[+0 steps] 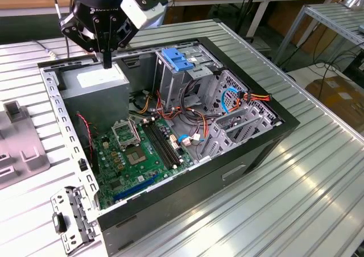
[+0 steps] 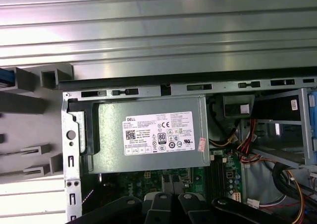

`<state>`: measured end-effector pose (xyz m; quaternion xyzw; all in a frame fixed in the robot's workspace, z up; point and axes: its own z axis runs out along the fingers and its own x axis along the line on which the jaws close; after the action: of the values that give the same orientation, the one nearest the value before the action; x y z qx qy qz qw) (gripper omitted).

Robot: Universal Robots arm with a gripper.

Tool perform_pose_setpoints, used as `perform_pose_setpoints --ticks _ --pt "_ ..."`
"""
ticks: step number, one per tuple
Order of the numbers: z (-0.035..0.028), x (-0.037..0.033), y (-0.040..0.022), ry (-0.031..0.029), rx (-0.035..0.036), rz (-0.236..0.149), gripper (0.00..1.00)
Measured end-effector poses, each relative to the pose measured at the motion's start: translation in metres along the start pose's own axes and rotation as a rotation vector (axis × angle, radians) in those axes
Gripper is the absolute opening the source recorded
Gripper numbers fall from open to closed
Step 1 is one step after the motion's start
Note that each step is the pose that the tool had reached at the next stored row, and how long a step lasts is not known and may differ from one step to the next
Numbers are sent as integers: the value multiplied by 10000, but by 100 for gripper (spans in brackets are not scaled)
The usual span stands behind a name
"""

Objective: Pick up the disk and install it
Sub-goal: 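Reach for the disk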

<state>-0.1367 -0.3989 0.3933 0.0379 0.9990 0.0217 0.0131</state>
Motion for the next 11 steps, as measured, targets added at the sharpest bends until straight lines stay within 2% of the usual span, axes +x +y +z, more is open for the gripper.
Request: perform_pose_setpoints --ticks 11 --pt "-1 47 -4 0 0 0 11"
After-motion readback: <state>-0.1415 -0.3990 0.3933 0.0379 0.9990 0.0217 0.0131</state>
